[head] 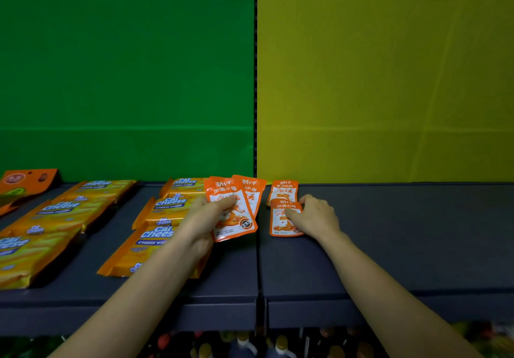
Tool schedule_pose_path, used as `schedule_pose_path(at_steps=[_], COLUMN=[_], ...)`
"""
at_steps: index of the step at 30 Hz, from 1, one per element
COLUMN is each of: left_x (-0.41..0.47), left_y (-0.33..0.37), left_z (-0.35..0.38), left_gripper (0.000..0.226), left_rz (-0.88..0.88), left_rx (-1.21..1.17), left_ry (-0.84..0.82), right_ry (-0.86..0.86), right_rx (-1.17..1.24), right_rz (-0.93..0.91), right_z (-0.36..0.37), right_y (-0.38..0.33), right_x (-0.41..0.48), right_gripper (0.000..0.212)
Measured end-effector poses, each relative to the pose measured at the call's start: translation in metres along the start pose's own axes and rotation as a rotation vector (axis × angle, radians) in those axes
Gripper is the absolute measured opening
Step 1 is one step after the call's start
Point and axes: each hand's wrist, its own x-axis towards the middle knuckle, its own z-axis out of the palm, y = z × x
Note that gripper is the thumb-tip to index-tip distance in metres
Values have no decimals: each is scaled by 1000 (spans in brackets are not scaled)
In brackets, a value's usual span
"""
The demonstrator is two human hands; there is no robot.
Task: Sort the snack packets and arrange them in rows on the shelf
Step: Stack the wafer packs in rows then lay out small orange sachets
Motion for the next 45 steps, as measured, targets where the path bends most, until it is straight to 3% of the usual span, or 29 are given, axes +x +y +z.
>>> schedule_pose_path(at_steps=[2, 4, 6, 8, 10, 13, 18, 24, 28, 30, 36, 40, 45], left_x=[-3, -5, -8, -9, -11, -14, -23, -23, -26, -27, -26, -23, -23], left_y=[-2, -5, -7, -10, -14, -19, -21, -14, 4, 8, 4, 0, -4], left_z=[0, 1, 3, 8, 14, 20, 27, 14, -6, -11, -12, -11, -5], left_gripper=[11, 9, 10, 11, 7, 7, 11, 14, 9, 18, 13, 18, 5], left_rz=[-1, 6, 17, 24, 40, 51, 13, 110, 112, 79, 1, -10, -12], left_rx=[0, 11, 15, 5, -9, -14, -9, -3, -4, 11, 26, 57, 68], left_ry=[-11, -31, -59, -73, -88, -122, -150, -59, -19, -21, -53, -54, -92], right_ry=[63, 155, 90, -86, -160, -54, -142, 14, -76, -116, -32, -17, 16], right_rx=[-73, 34, 360, 611, 649, 646, 979, 1133, 944, 820, 499, 354, 253], right_rz=[-41, -84, -110, -130, -136, -126, -91, -13, -15, -7, -73, -113, -109], right_z=[-4, -12, -21, -27, -26, -20, -19, -35, -36, -24, -13, -13, -12], right_y=[0, -4, -14, -27, -34, -35, -23, -2, 19, 23, 23, 22, 22], right_x=[-3, -8, -18, -34, -46, -53, -58, -44, -46, -53, -64, -67, -68], right_gripper=[55, 50, 44, 43, 49, 57, 17, 7, 14, 23, 42, 42, 40])
